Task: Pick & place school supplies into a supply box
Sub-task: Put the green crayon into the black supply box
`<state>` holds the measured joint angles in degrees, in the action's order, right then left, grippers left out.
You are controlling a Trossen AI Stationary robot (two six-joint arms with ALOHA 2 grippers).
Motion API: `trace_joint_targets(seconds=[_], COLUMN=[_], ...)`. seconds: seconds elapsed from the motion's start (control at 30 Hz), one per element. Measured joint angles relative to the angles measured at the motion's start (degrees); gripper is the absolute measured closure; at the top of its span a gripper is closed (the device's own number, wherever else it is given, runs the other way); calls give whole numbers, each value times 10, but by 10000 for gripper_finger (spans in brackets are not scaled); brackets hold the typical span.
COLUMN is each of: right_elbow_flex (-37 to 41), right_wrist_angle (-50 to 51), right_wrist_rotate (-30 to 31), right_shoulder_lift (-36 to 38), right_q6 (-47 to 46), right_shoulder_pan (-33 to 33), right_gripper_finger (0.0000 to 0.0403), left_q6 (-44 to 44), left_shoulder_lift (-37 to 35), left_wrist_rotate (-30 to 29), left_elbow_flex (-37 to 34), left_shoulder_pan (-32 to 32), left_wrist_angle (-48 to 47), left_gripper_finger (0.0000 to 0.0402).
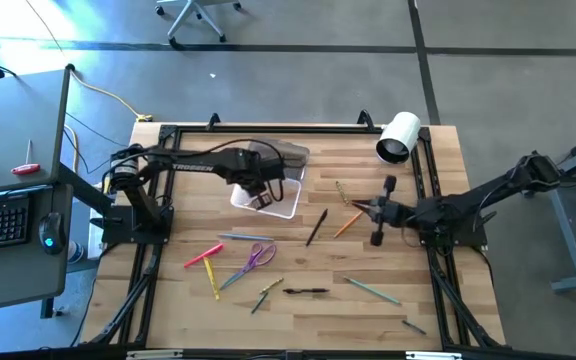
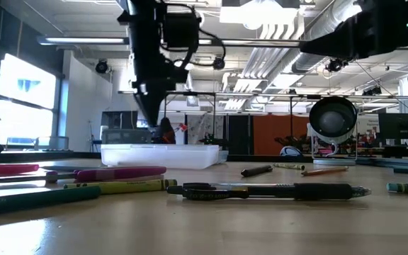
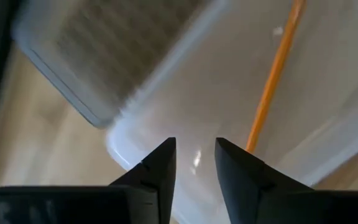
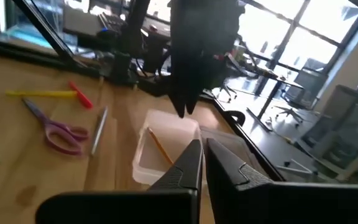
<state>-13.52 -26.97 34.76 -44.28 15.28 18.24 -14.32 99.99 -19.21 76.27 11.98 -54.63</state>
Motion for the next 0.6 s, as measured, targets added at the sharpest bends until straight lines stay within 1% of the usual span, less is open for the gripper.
trace_joint_targets(seconds=[0.07,0.1,0.2,0.23,0.3,0.4,0.5,0.6], right_elbow_flex=[-22,-33,-57,-60,-59,-59,-59,-59], right_wrist_angle=[10,23,83,97,115,108,83,61], right_wrist_rotate=[15,31,115,126,119,95,97,89], right_shoulder_lift=[-31,-47,-101,-117,-154,-207,-248,-276], right_q6=[-7,-25,-142,-183,-241,-294,-318,-316], right_shoulder_pan=[-9,-13,-30,-35,-46,-60,-73,-88], right_gripper_finger=[402,402,403,402,403,403,402,402], left_q6=[4,4,4,4,5,6,4,-22], left_shoulder_lift=[0,0,0,0,0,0,0,0], left_wrist_rotate=[-13,-15,-18,-18,-19,-26,-45,-65], left_elbow_flex=[26,41,83,97,122,162,205,238], left_shoulder_pan=[0,0,0,0,0,0,0,-4], left_wrist_angle=[1,0,-9,-15,-22,-62,-128,-185], left_gripper_finger=[267,270,276,277,277,270,263,259])
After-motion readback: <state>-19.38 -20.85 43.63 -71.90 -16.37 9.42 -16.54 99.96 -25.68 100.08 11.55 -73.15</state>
